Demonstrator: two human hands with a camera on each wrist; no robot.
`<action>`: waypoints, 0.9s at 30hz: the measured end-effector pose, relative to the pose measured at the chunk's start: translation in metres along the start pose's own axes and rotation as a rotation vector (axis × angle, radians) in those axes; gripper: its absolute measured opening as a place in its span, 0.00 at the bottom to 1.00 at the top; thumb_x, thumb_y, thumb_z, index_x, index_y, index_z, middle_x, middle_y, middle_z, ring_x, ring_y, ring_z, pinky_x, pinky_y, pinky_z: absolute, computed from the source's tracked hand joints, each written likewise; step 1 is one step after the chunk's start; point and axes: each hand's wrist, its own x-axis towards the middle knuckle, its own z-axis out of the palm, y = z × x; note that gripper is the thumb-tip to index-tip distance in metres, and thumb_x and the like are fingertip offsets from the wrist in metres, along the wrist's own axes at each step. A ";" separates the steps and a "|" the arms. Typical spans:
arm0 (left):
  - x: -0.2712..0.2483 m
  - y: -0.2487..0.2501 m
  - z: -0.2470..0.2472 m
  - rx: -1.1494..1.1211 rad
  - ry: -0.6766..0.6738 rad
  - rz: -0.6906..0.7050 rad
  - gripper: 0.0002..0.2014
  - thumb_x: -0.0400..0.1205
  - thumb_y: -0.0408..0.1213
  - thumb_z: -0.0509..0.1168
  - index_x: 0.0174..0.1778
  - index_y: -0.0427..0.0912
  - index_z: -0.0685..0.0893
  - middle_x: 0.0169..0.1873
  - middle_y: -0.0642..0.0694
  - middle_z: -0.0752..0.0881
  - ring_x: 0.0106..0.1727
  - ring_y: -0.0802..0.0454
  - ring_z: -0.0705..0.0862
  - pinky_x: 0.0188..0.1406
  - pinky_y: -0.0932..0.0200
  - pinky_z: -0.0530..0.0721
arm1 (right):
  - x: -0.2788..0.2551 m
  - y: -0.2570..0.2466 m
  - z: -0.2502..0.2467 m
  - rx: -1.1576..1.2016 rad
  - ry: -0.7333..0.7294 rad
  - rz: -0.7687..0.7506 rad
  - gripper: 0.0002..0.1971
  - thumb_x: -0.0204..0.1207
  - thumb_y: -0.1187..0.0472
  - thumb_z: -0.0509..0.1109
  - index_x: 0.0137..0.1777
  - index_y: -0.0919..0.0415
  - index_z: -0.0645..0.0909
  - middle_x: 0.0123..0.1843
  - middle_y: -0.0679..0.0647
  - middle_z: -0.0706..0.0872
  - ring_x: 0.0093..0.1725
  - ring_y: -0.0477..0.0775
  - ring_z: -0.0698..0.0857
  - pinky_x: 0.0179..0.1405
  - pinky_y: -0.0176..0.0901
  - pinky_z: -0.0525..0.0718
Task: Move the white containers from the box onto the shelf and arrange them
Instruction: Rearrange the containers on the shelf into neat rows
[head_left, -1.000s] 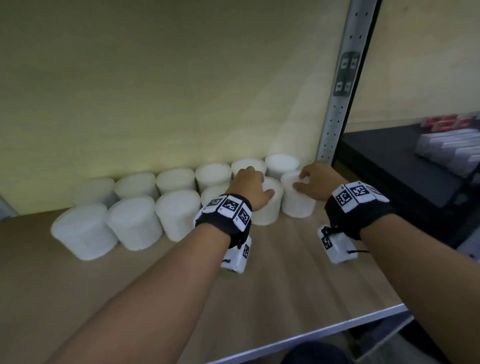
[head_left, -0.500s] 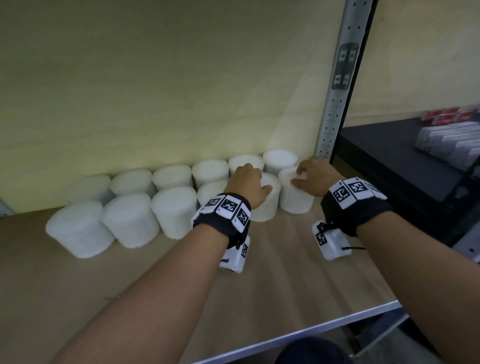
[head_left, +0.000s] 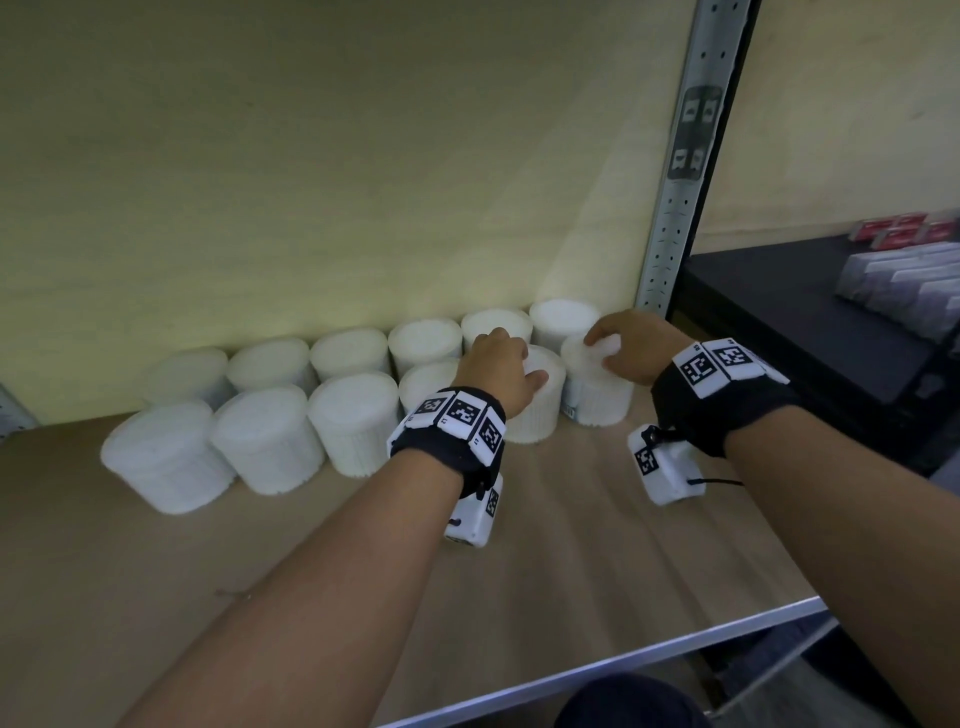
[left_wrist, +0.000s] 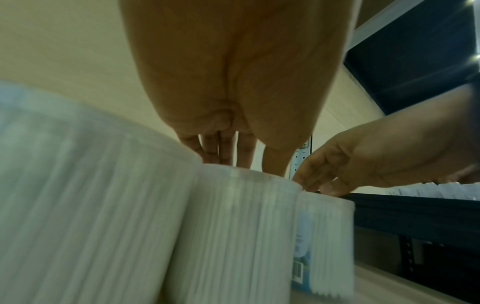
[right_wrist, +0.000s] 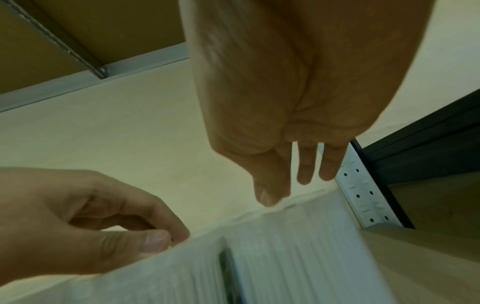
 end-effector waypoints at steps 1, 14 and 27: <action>0.000 0.000 0.000 0.000 0.000 0.001 0.24 0.82 0.49 0.63 0.70 0.38 0.77 0.68 0.40 0.75 0.70 0.43 0.72 0.70 0.48 0.73 | 0.001 -0.001 0.000 0.013 0.025 0.025 0.15 0.79 0.61 0.65 0.65 0.57 0.80 0.72 0.57 0.77 0.71 0.58 0.76 0.69 0.45 0.74; -0.001 0.000 0.001 -0.009 0.001 -0.005 0.24 0.83 0.48 0.63 0.70 0.38 0.77 0.68 0.39 0.74 0.70 0.42 0.72 0.70 0.47 0.73 | 0.005 -0.002 0.009 -0.133 -0.014 0.122 0.25 0.78 0.47 0.67 0.71 0.59 0.74 0.72 0.59 0.72 0.73 0.65 0.71 0.73 0.61 0.72; 0.000 -0.001 0.003 -0.021 0.015 0.002 0.24 0.82 0.49 0.63 0.69 0.38 0.78 0.67 0.39 0.75 0.70 0.42 0.73 0.69 0.47 0.75 | 0.004 -0.004 0.010 -0.099 0.010 0.114 0.26 0.78 0.44 0.66 0.71 0.60 0.75 0.72 0.62 0.72 0.74 0.64 0.70 0.74 0.57 0.71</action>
